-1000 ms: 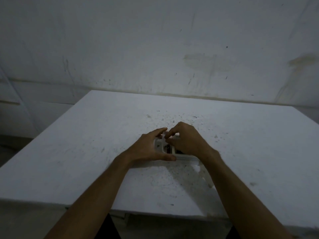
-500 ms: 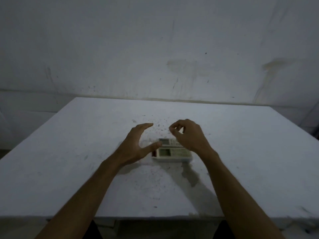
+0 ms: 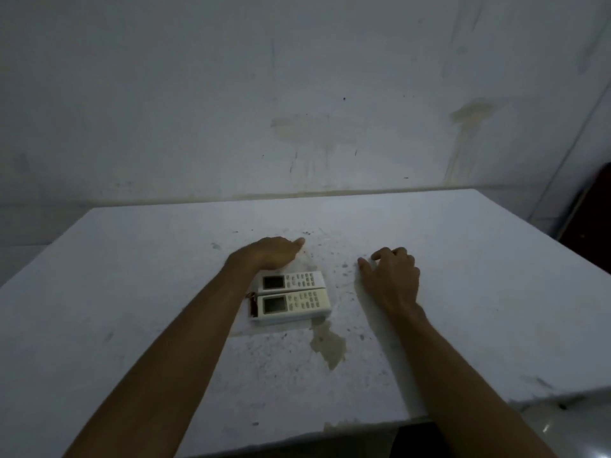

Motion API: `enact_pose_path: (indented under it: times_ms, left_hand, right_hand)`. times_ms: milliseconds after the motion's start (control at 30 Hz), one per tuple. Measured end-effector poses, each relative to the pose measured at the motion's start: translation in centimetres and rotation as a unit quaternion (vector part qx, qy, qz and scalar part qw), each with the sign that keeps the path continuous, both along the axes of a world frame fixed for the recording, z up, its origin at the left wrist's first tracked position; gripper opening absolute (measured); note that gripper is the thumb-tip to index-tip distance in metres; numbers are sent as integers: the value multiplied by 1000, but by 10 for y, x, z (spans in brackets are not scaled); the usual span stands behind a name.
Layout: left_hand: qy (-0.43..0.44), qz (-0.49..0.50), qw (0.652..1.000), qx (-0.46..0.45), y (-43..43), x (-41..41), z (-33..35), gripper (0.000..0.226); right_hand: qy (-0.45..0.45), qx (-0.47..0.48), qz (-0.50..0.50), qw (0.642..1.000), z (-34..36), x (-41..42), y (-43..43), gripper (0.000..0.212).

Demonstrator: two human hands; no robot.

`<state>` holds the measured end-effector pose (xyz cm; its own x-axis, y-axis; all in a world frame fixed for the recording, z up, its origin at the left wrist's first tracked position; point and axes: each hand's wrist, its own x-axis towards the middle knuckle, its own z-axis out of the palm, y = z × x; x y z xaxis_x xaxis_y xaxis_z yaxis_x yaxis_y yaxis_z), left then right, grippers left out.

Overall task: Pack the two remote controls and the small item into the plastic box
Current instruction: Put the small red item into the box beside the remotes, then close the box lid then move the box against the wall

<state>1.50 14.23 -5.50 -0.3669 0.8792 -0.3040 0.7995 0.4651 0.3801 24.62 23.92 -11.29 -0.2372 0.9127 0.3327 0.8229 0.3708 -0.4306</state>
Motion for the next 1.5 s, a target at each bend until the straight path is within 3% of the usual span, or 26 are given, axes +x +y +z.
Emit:
enact_pose_path:
  times_ms: [200, 267, 367, 500, 567, 667, 733, 833, 900, 967, 1033, 1200, 1300, 1400, 1433, 1500]
  left_hand:
    - [-30, -5, 999, 22, -5, -14, -16, 77]
    - [-61, 2, 997, 38, -7, -17, -16, 79]
    - [-142, 40, 984, 101, -11, -14, 0, 74]
    - [-187, 79, 955, 216, -20, 6, 21, 77]
    - [-309, 118, 904, 272, -29, 19, 30, 80]
    - [-529, 175, 764, 325, -50, 33, 45, 84]
    - [-595, 194, 702, 341, -65, 38, 48, 72]
    - [-589, 199, 687, 376, -83, 37, 44, 42]
    - [-586, 200, 671, 408, -94, 30, 40, 30]
    - [-577, 189, 670, 427, -106, 22, 37, 34]
    - [-542, 161, 698, 439, -119, 24, 33, 35]
    - [-425, 97, 778, 453, -137, 46, 7, 30]
    - [-415, 119, 776, 460, -143, 43, -6, 26]
    - [-408, 205, 744, 488, -144, 29, -12, 25]
    - [-394, 238, 746, 481, -142, 25, -14, 25]
    - [-316, 275, 790, 448, -139, 14, -23, 19]
  right_hand:
    - [57, -39, -5, 998, -2, -1, 11, 44]
    - [136, -74, 18, 988, 2, 0, 12, 41]
    - [315, -128, 71, 938, 14, 3, 8, 38]
    - [419, -66, 111, 899, 35, 2, -11, 28]
    - [409, 0, 165, 898, 45, 1, -25, 22]
    - [355, 103, 249, 895, 51, -3, -45, 15]
    - [319, 136, 278, 896, 49, -7, -56, 13]
    - [278, 136, 340, 888, 44, -9, -67, 14]
    - [247, 77, 404, 877, 40, -5, -75, 37]
    - [253, -5, 424, 870, 41, -1, -83, 64]
    - [287, -69, 386, 874, 46, -5, -89, 71]
    - [354, -223, 322, 849, 54, -23, -98, 60]
    - [379, -217, 302, 847, 51, -22, -96, 43]
    - [341, -214, 282, 871, 48, -22, -89, 37]
    - [328, -222, 277, 876, 47, -23, -87, 36]
    - [300, -234, 273, 884, 42, -24, -83, 33]
